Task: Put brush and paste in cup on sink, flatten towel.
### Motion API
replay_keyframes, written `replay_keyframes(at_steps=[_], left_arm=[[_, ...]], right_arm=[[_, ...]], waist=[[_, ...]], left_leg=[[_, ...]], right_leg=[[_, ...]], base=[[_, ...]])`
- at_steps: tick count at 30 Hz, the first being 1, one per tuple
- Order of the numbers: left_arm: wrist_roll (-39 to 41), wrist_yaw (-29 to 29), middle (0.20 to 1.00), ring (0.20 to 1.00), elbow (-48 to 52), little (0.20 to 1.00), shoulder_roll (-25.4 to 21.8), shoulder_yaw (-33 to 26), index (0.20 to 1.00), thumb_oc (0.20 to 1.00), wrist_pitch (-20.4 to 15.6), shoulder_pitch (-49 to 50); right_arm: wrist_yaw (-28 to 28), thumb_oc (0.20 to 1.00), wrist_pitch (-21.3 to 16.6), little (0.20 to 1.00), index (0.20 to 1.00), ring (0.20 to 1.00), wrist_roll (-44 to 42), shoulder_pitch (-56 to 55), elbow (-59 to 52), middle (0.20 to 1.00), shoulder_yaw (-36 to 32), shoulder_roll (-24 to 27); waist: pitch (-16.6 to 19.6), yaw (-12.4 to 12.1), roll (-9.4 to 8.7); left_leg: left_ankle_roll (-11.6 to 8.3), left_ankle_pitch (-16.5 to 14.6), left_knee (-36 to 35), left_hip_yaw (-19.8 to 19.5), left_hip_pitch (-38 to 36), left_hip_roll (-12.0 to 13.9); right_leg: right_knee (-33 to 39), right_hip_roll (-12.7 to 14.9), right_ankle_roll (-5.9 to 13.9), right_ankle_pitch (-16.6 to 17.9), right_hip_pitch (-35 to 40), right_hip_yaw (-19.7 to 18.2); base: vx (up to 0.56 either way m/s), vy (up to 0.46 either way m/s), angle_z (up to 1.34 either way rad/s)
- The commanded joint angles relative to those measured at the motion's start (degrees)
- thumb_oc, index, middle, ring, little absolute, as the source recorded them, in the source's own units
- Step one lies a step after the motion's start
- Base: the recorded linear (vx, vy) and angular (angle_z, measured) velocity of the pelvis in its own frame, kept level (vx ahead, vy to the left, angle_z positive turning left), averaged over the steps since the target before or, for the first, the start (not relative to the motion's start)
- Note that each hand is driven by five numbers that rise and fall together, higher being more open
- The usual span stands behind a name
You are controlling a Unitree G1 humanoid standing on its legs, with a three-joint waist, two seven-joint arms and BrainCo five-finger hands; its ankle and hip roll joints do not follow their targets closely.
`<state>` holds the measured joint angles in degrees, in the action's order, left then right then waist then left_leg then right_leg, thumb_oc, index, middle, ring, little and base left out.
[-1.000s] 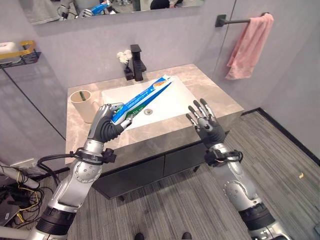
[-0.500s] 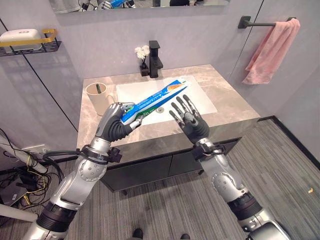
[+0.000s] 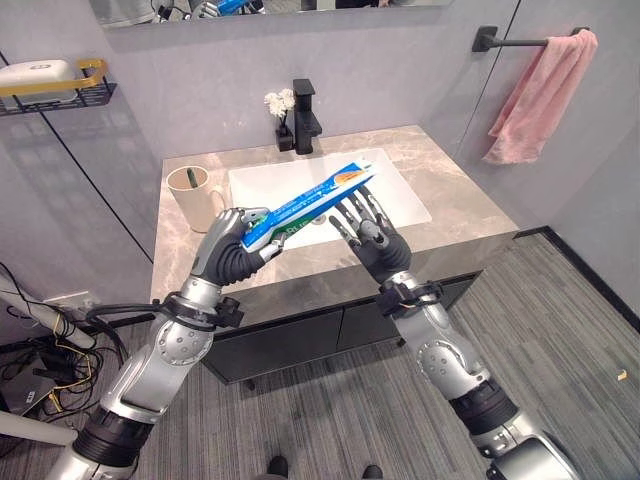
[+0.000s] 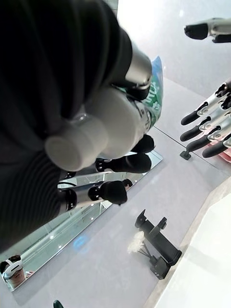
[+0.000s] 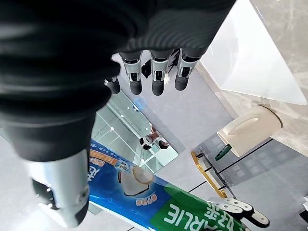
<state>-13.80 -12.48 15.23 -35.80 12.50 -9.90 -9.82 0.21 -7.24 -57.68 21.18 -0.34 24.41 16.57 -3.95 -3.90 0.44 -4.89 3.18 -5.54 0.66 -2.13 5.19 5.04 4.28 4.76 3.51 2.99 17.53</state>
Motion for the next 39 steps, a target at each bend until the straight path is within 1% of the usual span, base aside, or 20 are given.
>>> replay_keyframes(at_steps=[1,16,26,32,37,38,39], left_arm=[[3.22,-1.12,0.2,0.2,4.22,0.2,-2.5,-0.98,0.2,0.2,-3.67,-1.55],[6.14,-0.59,0.2,0.2,3.67,0.2,-0.85,0.54,0.2,0.2,-3.94,-0.67],[6.25,-0.5,0.2,0.2,3.72,0.2,-0.76,1.43,0.2,0.2,-4.08,-1.06],[6.92,-0.58,0.2,0.2,3.55,0.2,-0.16,2.67,0.2,0.2,-4.2,-1.58],[7.24,-0.57,0.2,0.2,3.51,0.2,-0.09,2.93,0.2,0.2,-4.55,-1.85],[7.35,-0.44,0.2,0.2,3.91,0.2,-0.19,2.79,0.2,0.2,-4.57,-1.68],[7.56,-0.42,0.2,0.2,4.14,0.2,-0.39,2.68,0.2,0.2,-4.67,-1.69]], right_arm=[[1.36,1.0,-1.39,1.0,1.0,1.0,-0.46,5.56,-3.28,1.0,1.44,-1.47],[1.34,1.0,-1.76,1.0,1.0,1.0,-0.58,7.74,-2.91,1.0,2.66,-2.65],[0.88,1.0,-1.94,1.0,1.0,1.0,-0.07,8.52,-2.14,1.0,3.38,-3.63],[0.18,1.0,-2.31,1.0,1.0,1.0,-0.43,9.78,0.97,1.0,4.13,-5.56],[1.08,1.0,-2.35,1.0,1.0,1.0,-0.59,9.62,0.02,1.0,4.52,-5.73],[1.27,0.937,-2.53,0.937,0.937,0.937,-0.46,9.5,-0.47,0.937,4.44,-5.57],[1.34,0.576,-2.59,0.576,0.576,0.576,-0.34,9.64,-0.88,0.576,4.56,-5.43]], waist=[[2.03,0.2,-3.36],[2.18,0.54,-3.12],[2.21,0.75,-3.05],[2.28,0.54,-2.99],[2.1,0.6,-2.95],[2.09,0.67,-2.96],[2.05,0.67,-2.95]], left_leg=[[-1.49,-7.47,0.54,-0.19,-1.49,0.92],[-1.56,-7.38,0.54,0.07,-1.68,1.24],[-1.54,-7.33,0.54,0.33,-1.59,1.34],[-1.52,-7.3,0.54,0.43,-1.62,1.33],[-1.61,-7.19,0.54,0.45,-1.5,1.41],[-1.62,-7.24,0.54,0.6,-1.52,1.4],[-1.63,-7.23,0.54,0.62,-1.48,1.42]], right_leg=[[-0.04,7.22,6.25,-4.61,3.08,-0.59],[-0.04,6.87,5.97,-4.73,2.89,-1.29],[-0.04,6.75,5.98,-4.66,2.57,-1.73],[-0.04,6.67,5.8,-4.72,2.62,-1.89],[-0.04,6.61,5.85,-4.73,2.44,-1.97],[-0.04,6.58,5.88,-4.67,2.33,-2.1],[-0.04,6.54,5.89,-4.68,2.24,-2.11]], base=[[0.0,0.0,0.0],[0.0,-0.001,-0.04],[0.0,0.0,0.0],[0.0,0.0,0.0],[0.0,0.0,0.0],[0.0,0.0,0.0],[0.0,0.0,0.0]])
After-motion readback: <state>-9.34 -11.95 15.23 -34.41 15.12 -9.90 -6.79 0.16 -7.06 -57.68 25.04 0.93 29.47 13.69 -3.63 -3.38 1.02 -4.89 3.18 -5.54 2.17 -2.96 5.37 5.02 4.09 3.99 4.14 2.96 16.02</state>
